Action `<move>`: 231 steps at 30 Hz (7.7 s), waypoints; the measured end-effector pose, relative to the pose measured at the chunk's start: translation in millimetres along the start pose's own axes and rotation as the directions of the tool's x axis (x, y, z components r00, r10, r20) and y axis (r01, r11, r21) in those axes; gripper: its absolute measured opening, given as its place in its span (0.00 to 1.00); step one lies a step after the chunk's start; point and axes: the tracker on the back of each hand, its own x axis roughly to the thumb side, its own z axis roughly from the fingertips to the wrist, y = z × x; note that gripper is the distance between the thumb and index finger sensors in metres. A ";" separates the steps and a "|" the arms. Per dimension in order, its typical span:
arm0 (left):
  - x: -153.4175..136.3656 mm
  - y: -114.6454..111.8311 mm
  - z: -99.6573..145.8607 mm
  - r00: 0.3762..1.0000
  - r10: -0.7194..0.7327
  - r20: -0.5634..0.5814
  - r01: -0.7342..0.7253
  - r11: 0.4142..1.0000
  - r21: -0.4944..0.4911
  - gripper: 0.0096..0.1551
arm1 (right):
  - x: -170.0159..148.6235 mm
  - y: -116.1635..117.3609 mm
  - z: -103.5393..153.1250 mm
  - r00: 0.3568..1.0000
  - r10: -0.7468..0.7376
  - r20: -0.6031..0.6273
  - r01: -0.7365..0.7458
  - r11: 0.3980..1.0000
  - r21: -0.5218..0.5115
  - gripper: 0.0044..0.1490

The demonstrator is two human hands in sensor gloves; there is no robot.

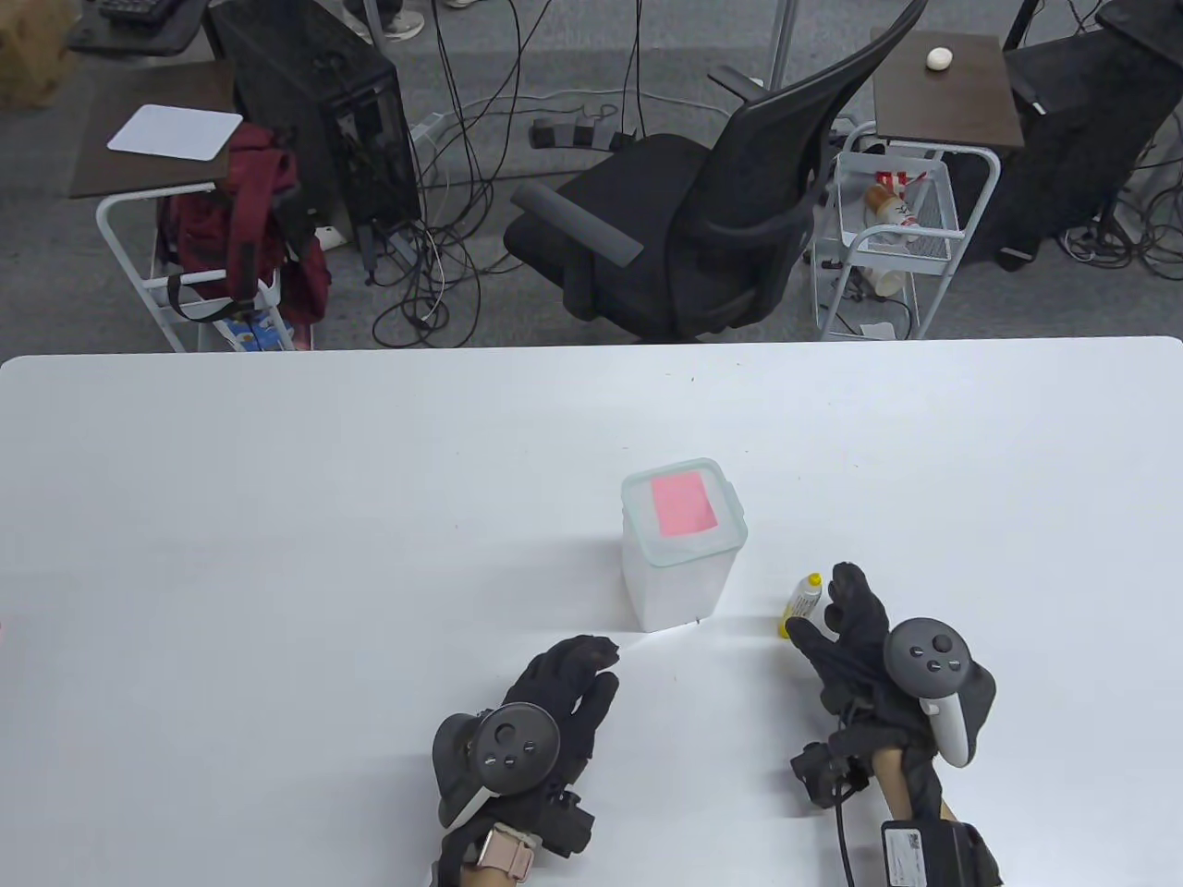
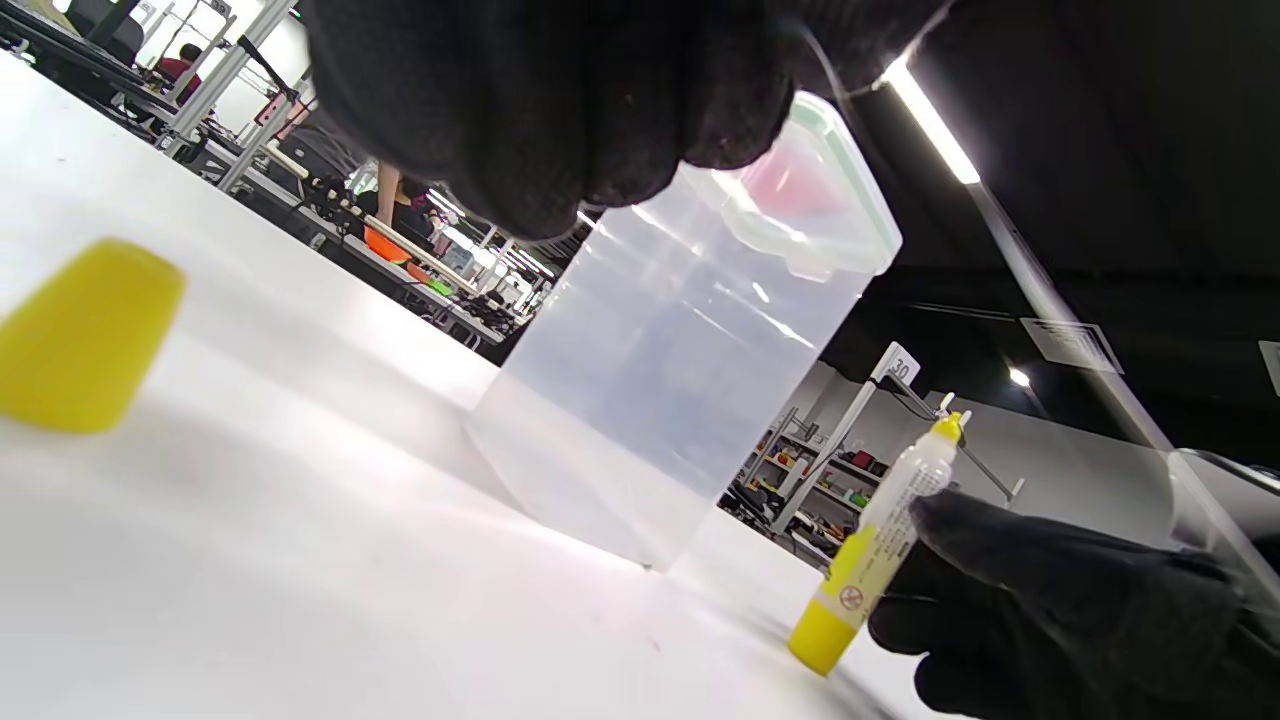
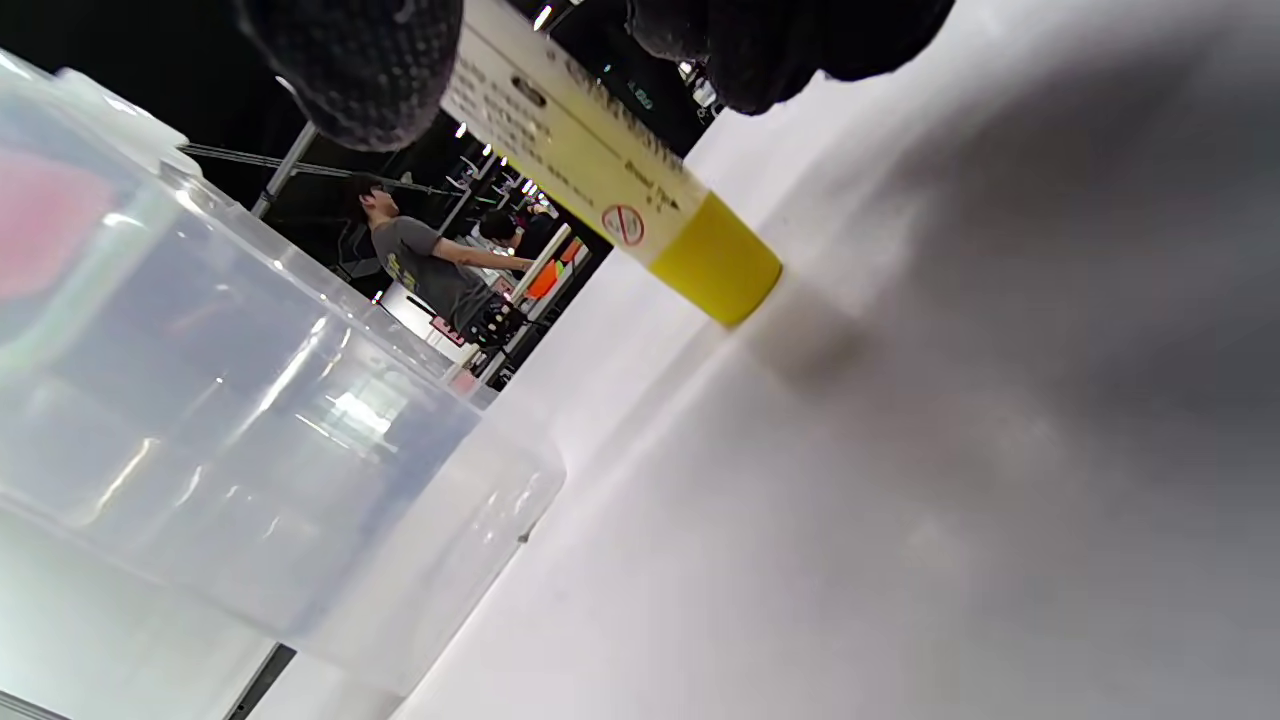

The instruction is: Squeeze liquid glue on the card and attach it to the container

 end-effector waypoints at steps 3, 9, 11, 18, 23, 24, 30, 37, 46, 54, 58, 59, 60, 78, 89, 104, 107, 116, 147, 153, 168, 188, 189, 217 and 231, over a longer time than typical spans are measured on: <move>-3.8 1.5 -0.4 1.000 0.002 -0.011 -0.002 1.000 0.002 0.26 | 2.4 6.4 -8.3 0.999 0.005 -0.054 -0.004 1.000 0.031 0.55; -8.6 3.4 -1.1 1.000 0.008 -0.028 -0.007 1.000 0.007 0.26 | 6.9 8.3 -9.4 0.999 0.013 -0.036 -0.013 1.000 -0.004 0.34; -9.6 4.5 -1.3 0.999 0.008 -0.033 -0.007 1.000 0.011 0.26 | 8.0 6.5 -4.4 1.000 0.002 0.000 -0.002 1.000 -0.024 0.33; -19.5 11.8 -0.4 0.995 -0.074 -0.069 0.075 0.997 0.016 0.27 | 19.9 -6.0 33.9 0.975 0.123 0.182 -0.106 0.989 -0.102 0.32; -25.7 11.6 1.8 0.975 -0.195 -0.105 0.190 0.980 -0.058 0.30 | 20.5 -8.7 59.1 0.973 0.033 0.227 -0.014 0.996 -0.086 0.33; -26.3 10.5 1.8 0.966 -0.233 -0.108 0.225 0.971 -0.085 0.31 | 20.5 -8.1 61.9 0.974 0.005 0.226 0.011 0.997 -0.070 0.33; -27.3 -1.1 -0.1 0.886 -0.453 -0.096 0.419 0.873 -0.251 0.32 | 25.1 -0.6 69.1 0.968 -0.017 0.250 0.027 0.999 -0.036 0.33; -28.9 -10.8 -3.1 0.822 -0.563 -0.078 0.513 0.794 -0.326 0.32 | 27.9 5.6 71.1 0.963 -0.008 0.269 0.010 1.000 -0.007 0.33; -18.4 -17.4 -6.8 0.730 -0.684 -0.003 0.652 0.697 -0.300 0.25 | 29.6 9.5 72.1 0.960 -0.006 0.281 0.002 1.000 0.017 0.33; 1.5 7.3 -2.1 0.926 -0.369 -0.079 0.361 0.927 -0.105 0.25 | 35.1 14.9 77.3 0.947 0.011 0.321 -0.025 0.999 0.040 0.33; 16.2 23.0 2.4 0.998 -0.014 -0.062 0.014 1.000 -0.001 0.24 | 44.2 22.3 84.6 0.907 0.134 0.400 -0.153 0.988 0.017 0.32; 18.1 24.2 3.0 0.998 0.034 -0.057 -0.034 0.999 0.005 0.24 | 46.0 23.9 86.1 0.896 0.157 0.415 -0.178 0.984 0.012 0.32; 21.2 25.5 4.2 0.992 0.116 -0.047 -0.116 0.993 0.009 0.24 | 49.3 27.0 88.8 0.873 0.200 0.445 -0.226 0.974 0.004 0.32; 49.6 8.2 10.4 0.980 0.193 0.054 -0.186 0.975 -0.118 0.23 | 66.5 54.0 106.2 0.720 0.364 0.591 -0.469 0.883 0.026 0.31; 58.8 0.9 15.4 0.988 0.130 0.088 -0.123 0.988 -0.089 0.28 | 69.0 57.4 110.4 0.716 0.344 0.608 -0.462 0.886 0.042 0.32; 65.4 -4.8 15.9 0.972 0.190 0.135 -0.169 0.974 -0.153 0.23 | 65.1 62.5 111.8 0.727 0.280 0.627 -0.428 0.899 0.095 0.31; 64.3 -4.8 14.2 0.957 0.250 0.145 -0.218 0.954 -0.208 0.23 | 64.0 62.1 111.6 0.738 0.259 0.623 -0.407 0.907 0.106 0.31; 66.4 -5.8 15.9 0.971 0.210 0.116 -0.192 0.969 -0.154 0.32 | 63.3 57.2 112.2 0.751 0.228 0.620 -0.361 0.928 0.096 0.31; 66.6 -5.5 11.7 0.960 0.221 0.171 -0.179 0.957 -0.228 0.26 | 64.0 58.7 112.6 0.748 0.209 0.630 -0.363 0.924 0.124 0.31; 66.6 -8.6 11.5 0.937 0.304 0.174 -0.244 0.923 -0.296 0.29 | 61.6 58.8 109.5 0.769 0.169 0.616 -0.331 0.930 0.159 0.31; 63.4 -6.7 11.4 0.950 0.270 0.154 -0.227 0.941 -0.250 0.29 | 61.2 59.6 109.4 0.770 0.170 0.616 -0.334 0.929 0.161 0.31; 67.0 -3.7 14.9 0.967 0.057 0.250 -0.030 0.993 -0.111 0.25 | 61.6 54.6 104.8 0.787 0.161 0.596 -0.319 0.933 0.169 0.30; 64.5 -4.0 14.5 0.971 0.080 0.227 -0.056 0.992 -0.111 0.27 | 60.7 52.4 102.8 0.798 0.172 0.577 -0.315 0.936 0.156 0.30; 7.8 8.0 1.8 0.995 0.098 0.027 -0.097 0.994 -0.058 0.24 | 14.5 7.1 -9.2 0.996 -0.080 0.026 0.081 0.996 -0.024 0.34; 7.9 9.4 2.7 0.995 0.096 0.010 -0.095 0.993 -0.067 0.24 | 14.3 -13.9 5.8 0.995 -0.035 0.096 0.040 0.998 -0.048 0.46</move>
